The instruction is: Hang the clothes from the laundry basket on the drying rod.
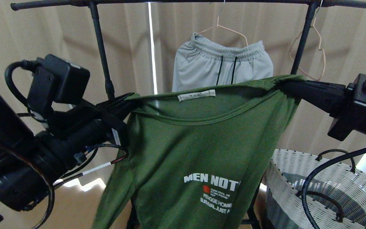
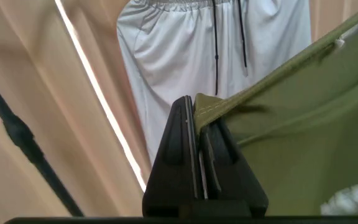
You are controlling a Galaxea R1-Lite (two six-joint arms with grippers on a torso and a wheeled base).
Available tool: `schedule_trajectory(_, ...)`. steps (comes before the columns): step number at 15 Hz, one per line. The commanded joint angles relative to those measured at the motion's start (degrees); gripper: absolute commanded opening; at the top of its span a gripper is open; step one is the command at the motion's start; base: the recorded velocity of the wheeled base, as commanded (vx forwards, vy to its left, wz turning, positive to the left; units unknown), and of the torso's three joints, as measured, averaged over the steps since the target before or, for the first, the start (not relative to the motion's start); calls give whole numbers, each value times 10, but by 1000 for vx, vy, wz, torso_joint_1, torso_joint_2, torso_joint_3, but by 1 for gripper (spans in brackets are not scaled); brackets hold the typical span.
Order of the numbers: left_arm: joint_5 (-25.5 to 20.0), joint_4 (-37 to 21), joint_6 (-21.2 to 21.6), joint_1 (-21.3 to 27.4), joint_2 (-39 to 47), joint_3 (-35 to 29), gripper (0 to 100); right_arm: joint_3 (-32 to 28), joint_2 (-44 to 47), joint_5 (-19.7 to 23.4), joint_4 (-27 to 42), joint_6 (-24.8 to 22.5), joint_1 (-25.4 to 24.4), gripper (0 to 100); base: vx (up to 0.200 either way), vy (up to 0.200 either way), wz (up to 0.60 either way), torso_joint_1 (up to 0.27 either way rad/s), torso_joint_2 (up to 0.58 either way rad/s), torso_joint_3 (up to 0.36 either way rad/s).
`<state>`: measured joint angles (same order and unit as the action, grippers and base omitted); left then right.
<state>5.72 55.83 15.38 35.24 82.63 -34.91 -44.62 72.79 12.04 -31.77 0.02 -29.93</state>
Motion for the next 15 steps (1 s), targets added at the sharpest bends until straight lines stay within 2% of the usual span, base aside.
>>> schedule_trajectory(1, -2, -187, -15, -1, -45, -147, 0, 0, 2, 0, 0, 1, 12, 0, 0, 0, 0, 0, 0, 0)
schedule_trajectory(2, -14, -289, -33, 0, -52, -215, 0, -4, 10, 1, -1, 1, 21, 0, 0, 0, 0, 0, 0, 0)
schedule_trajectory(3, -26, -339, -40, 0, -52, -249, 0, -6, 15, 1, -3, 2, 24, 0, 0, 0, 0, 0, 0, 0)
schedule_trajectory(4, -51, -415, -52, -1, -53, -308, 0, -16, 18, 1, -2, 6, 28, 0, 0, 0, 0, 0, 0, 0)
schedule_trajectory(6, -71, -485, -69, -1, -56, -360, 0, -26, 22, 1, -3, 19, 29, 0, 0, 0, 0, 0, 0, 0)
schedule_trajectory(8, -72, -505, -70, 2, -66, -362, 0, -37, 25, 1, -3, 22, 29, 0, 0, 0, 0, 0, 0, 0)
schedule_trajectory(12, -71, -499, -69, 3, -73, -332, 0, -38, 21, 1, -2, 20, 29, 0, 0, 0, 0, 0, 0, 0)
schedule_trajectory(15, -66, -459, -71, 0, -50, -309, 0, -27, -27, 3, 22, 19, 29, 0, 0, 0, 0, 0, 0, 0)
